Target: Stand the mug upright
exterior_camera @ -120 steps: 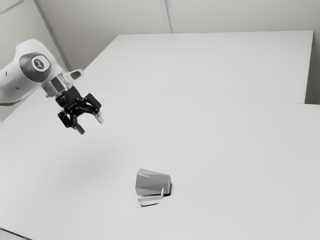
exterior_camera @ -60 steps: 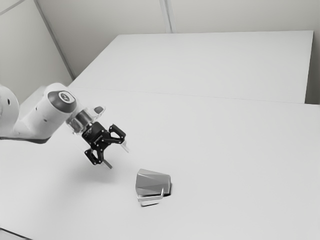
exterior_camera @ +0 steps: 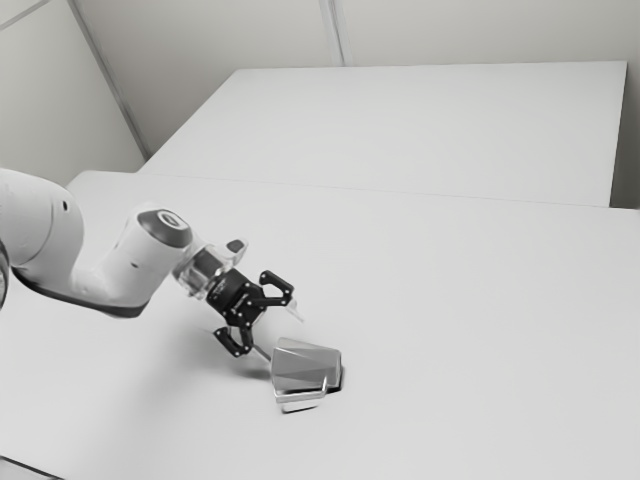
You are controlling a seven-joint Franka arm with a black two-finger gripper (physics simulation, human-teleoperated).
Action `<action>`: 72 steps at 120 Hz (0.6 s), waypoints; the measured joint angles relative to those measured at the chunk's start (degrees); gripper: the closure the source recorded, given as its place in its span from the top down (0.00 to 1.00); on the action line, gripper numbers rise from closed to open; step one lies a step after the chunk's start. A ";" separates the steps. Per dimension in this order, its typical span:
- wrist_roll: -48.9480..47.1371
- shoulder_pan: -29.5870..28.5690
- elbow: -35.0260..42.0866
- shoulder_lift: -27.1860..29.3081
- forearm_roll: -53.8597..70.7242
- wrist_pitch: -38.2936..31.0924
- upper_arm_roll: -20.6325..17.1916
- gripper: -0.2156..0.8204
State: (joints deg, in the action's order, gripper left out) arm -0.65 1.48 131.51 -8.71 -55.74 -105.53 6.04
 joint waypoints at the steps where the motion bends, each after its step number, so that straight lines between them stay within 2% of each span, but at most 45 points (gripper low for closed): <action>1: -0.02 0.01 -0.01 -0.04 -0.20 -0.08 -0.08 0.79; 32: -0.43 0.03 -0.16 -1.21 -4.89 -1.54 -1.41 0.77; 53: -0.83 0.54 -0.52 -1.33 -4.00 -2.30 -1.80 0.35; 62: -1.03 0.75 -0.75 -1.30 -3.63 -2.49 -2.09 0.24; 72: -1.39 0.82 -1.72 -1.00 -2.78 -2.73 -2.22 0.16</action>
State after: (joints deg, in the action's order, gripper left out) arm -2.04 2.30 129.79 -9.72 -58.52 -108.26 3.81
